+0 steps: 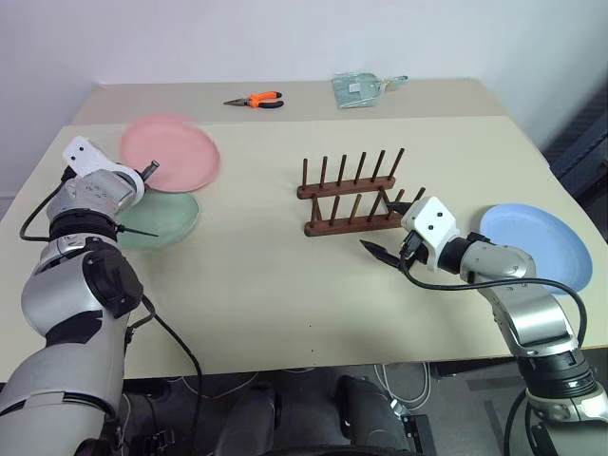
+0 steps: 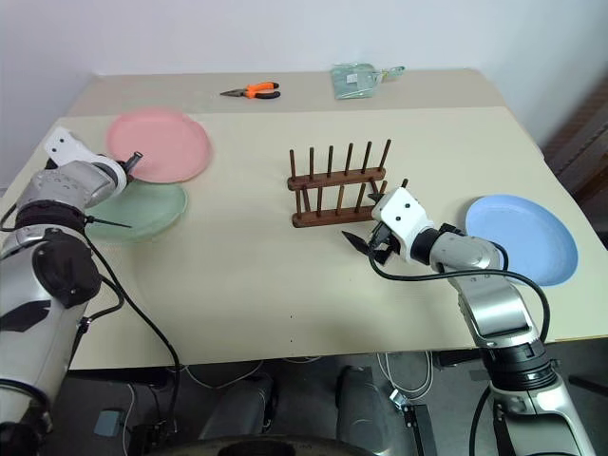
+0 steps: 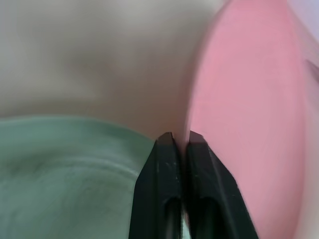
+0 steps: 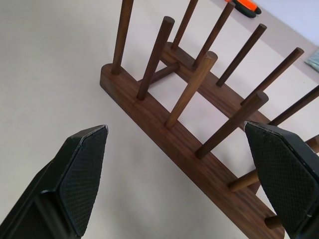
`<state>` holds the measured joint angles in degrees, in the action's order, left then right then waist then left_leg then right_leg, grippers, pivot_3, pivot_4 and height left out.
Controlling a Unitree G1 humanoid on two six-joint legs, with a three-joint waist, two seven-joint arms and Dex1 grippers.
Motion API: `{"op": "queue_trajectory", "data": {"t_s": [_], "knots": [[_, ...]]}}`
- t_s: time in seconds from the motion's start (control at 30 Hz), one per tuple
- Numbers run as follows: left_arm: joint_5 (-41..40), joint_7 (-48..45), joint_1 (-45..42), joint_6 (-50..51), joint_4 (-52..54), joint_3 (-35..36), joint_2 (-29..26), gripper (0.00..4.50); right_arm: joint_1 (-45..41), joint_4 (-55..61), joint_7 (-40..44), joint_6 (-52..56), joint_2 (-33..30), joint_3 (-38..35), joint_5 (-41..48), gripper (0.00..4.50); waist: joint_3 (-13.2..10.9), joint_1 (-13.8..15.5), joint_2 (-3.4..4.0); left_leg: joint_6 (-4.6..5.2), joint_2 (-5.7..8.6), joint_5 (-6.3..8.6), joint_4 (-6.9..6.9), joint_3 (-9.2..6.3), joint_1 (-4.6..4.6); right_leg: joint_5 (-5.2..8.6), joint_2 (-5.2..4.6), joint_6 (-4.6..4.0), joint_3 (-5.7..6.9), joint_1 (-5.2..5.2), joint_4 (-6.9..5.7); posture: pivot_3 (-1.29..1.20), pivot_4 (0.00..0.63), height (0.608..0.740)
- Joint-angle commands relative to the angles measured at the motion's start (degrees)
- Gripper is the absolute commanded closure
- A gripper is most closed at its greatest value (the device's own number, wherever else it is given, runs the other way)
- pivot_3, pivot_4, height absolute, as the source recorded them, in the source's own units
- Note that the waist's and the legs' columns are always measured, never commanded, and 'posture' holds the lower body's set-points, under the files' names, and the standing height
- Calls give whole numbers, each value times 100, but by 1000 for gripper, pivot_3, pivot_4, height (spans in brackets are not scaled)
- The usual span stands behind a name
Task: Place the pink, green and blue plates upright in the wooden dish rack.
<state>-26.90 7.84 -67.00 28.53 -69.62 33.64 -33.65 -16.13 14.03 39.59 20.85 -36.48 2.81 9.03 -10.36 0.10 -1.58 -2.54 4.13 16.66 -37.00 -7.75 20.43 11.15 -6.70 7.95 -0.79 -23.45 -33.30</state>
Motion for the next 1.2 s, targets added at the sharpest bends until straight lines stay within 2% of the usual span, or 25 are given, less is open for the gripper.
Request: {"op": "queue_trajectory", "data": {"t_s": [0.03, 0.2, 0.3, 0.37, 0.43, 0.5, 0.7, 0.87, 0.97, 1.2], "knots": [[-37, -249, -178, 125, 198, -29, -30, 4483, -84, 109, -40, -142, -6, -121, -39, 0, 0, 0, 0, 0, 0, 0, 0, 0, 0, 0, 0, 0, 0, 0, 0, 0, 150, 740], [-64, -861, 49, 390, 1069, -293, 263, 4483, -201, 68, 17, -288, -82, -142, -106, 0, -1, 17, -1, 0, 1, 0, -2, 0, 3, 0, 0, 0, 0, 1, 1, 0, 150, 740], [-310, -1082, 476, 961, 2437, -460, 685, 4483, -528, 167, 112, -211, -127, -231, 17, 0, -1, 2, 0, 0, 0, 0, -1, 1, 3, -2, -1, -3, -2, 1, 1, 0, 150, 740], [-594, -1027, 833, 1488, 3747, -611, 1097, 4483, -865, 278, 169, -149, -151, -230, 69, 0, -2, -2, 1, -1, -1, 0, -2, -1, 4, -3, -1, -4, -2, 1, 0, 0, 150, 740], [-1070, -683, 996, 2114, 5053, -640, 1650, 4483, -1344, 371, 113, -509, -182, 25, -336, 0, -7, 5, -6, -1, -1, 0, -2, -1, 6, -4, -1, -5, -3, -1, 1, 0, 150, 740], [-1360, -347, 1020, 2458, 5833, -601, 2052, 4483, -1728, 341, 50, -810, -179, 314, -767, 0, -11, 10, -12, -2, -1, -1, -6, -5, 14, -5, -1, -5, -1, -7, 0, 0, 150, 740], [-1738, 354, 829, 3249, 6844, -782, 2737, 4483, -2612, -522, -99, -1727, -62, 1348, -2231, 0, -10, -84, -12, -11, -1, -5, -1, 1, 2, 1, -1, 3, -2, 0, 1, 0, 150, 740], [-1892, 617, 801, 3531, 7058, -812, 2967, 4483, -2904, -1367, -392, -2341, 1, 1651, -2967, 0, -11, -78, -12, -25, 1, -14, -2, 2, 4, -4, 0, -4, -5, -1, 2, 0, 150, 740], [-2045, 680, 842, 3714, 7231, -822, 3078, 4500, -3028, -1787, -684, -2598, 37, 1685, -3318, 895, -11, -76, -12, -29, 1, -16, -2, 3, 5, -4, 0, -5, -6, -1, 4, 0, 150, 740], [-2134, 787, 1015, 3933, 7416, -792, 3156, 4500, -2877, -1848, -873, -2748, -12, 1606, -3735, 4359, -11, -75, -14, -30, 2, -17, -1, 4, 5, -4, 0, -5, -7, 0, 7, 0, 150, 740]]}}
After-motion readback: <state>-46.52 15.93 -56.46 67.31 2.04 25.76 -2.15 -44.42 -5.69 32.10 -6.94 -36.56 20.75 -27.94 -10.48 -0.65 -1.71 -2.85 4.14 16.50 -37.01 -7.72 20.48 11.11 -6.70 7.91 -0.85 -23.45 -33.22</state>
